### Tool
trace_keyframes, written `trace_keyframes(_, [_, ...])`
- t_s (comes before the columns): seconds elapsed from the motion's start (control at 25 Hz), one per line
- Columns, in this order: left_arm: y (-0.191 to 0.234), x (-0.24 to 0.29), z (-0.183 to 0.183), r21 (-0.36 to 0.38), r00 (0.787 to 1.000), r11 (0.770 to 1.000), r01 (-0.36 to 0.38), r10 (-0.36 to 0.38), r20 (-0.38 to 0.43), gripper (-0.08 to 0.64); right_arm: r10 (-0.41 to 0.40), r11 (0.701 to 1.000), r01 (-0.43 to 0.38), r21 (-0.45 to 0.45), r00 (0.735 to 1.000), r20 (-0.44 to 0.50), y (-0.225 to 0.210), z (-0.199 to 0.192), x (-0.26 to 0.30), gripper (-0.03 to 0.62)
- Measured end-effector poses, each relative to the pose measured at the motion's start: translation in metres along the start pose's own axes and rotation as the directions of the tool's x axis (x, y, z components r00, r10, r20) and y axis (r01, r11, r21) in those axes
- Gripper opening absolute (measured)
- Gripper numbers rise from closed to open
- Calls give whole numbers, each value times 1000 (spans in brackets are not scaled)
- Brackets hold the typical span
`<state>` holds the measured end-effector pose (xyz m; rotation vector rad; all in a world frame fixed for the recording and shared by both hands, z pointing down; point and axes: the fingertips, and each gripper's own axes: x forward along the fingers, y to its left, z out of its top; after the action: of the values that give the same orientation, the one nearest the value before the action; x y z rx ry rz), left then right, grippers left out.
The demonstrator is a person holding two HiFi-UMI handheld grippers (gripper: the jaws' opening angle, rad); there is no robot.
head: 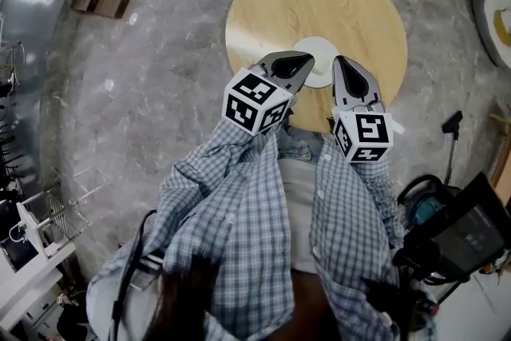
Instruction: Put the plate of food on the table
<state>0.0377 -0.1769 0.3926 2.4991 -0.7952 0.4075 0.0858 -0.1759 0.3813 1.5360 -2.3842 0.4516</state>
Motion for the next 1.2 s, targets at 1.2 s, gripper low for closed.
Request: trace_keyframes(1.2, [3, 0, -13, -30, 998, 1000, 1, -3, -57, 8, 23, 998, -21, 62, 999, -38, -1, -18, 1, 8])
